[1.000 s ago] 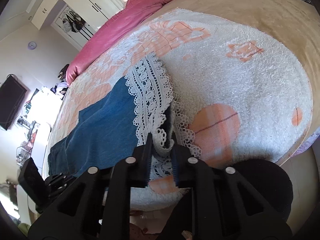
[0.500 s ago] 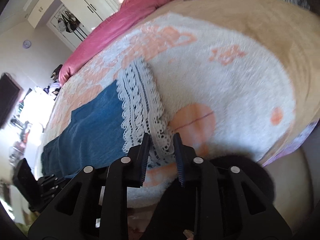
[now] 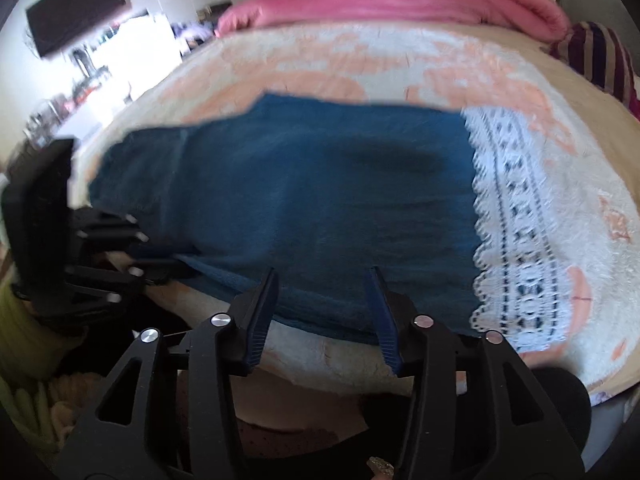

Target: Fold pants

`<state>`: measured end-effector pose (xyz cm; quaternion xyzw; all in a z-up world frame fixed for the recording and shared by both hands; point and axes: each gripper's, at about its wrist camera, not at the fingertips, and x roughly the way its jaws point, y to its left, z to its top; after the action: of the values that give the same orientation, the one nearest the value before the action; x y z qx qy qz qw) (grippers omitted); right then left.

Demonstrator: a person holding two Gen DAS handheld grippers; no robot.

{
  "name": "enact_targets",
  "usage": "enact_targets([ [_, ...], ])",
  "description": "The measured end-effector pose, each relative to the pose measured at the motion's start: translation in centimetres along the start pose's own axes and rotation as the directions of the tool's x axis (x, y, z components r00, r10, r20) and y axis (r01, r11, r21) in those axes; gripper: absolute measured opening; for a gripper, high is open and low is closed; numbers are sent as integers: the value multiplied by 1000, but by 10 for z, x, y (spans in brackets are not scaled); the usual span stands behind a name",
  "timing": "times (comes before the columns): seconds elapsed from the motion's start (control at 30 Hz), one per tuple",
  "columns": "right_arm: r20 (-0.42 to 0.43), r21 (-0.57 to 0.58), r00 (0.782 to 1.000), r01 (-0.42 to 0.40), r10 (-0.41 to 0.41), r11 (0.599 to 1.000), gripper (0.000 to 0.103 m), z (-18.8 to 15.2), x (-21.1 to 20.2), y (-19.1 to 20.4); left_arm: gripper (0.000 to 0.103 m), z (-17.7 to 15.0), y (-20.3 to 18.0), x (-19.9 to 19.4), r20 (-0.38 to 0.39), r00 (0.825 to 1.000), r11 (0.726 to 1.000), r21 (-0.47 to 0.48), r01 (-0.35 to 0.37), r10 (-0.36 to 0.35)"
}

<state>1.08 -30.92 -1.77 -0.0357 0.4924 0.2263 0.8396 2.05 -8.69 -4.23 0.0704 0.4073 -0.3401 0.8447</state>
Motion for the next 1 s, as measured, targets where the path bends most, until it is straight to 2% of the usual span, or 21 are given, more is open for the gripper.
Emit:
enact_targets([
  [0.03,-22,-2,1000,4,-5,1000,42,-4,7,0,22,-1,2,-3,4,1000,1000,-9,-5,5],
  [0.1,2,6,999,-33,33,999,55,-9,8,-1,31,-1,7,-13,17,1000,999,-33,-14,14],
  [0.13,3,14,999,-48,48,999,57,-10,6,-1,33,-1,10,-19,29,999,999,-47,-16,18],
  [0.23,13,19,999,-52,52,998,57,-11,1,-2,39,0,23,-40,59,996,993,-101,-59,66],
  [0.33,66,32,995,-75,73,997,59,-13,-15,-8,42,-4,42,-63,88,988,979,-169,-111,127],
  [0.4,95,37,991,-94,91,995,62,-12,-21,-11,49,-8,56,-81,104,978,964,-217,-153,179],
  [0.47,113,39,989,-100,95,994,64,-10,-26,-12,52,-15,71,-97,107,964,941,-267,-207,243],
  [0.53,120,39,989,-96,91,995,65,-8,-28,-15,59,-21,85,-109,98,947,911,-320,-261,306],
  [0.6,122,39,989,-95,90,995,67,-6,-28,-14,69,-29,105,-121,81,924,860,-403,-312,373],
  [0.63,122,38,989,-92,87,995,70,-4,-27,-14,69,-33,114,-126,74,914,834,-444,-327,398],
  [0.7,119,39,990,-77,72,996,71,0,-25,-16,70,-40,133,-132,56,904,787,-517,-337,425],
  [0.73,117,41,991,-71,65,997,72,2,-25,-17,75,-43,139,-133,47,902,772,-538,-339,429],
  [0.83,114,56,992,-59,53,997,74,7,-20,-21,90,-42,149,-128,28,903,755,-560,-342,430],
  [0.93,95,81,994,-59,51,995,75,7,-8,-20,90,-38,156,-117,28,915,753,-578,-314,403],
  [1.0,83,92,995,-60,53,994,77,4,-3,-21,86,-39,160,-106,-2,913,746,-575,-335,408],
])
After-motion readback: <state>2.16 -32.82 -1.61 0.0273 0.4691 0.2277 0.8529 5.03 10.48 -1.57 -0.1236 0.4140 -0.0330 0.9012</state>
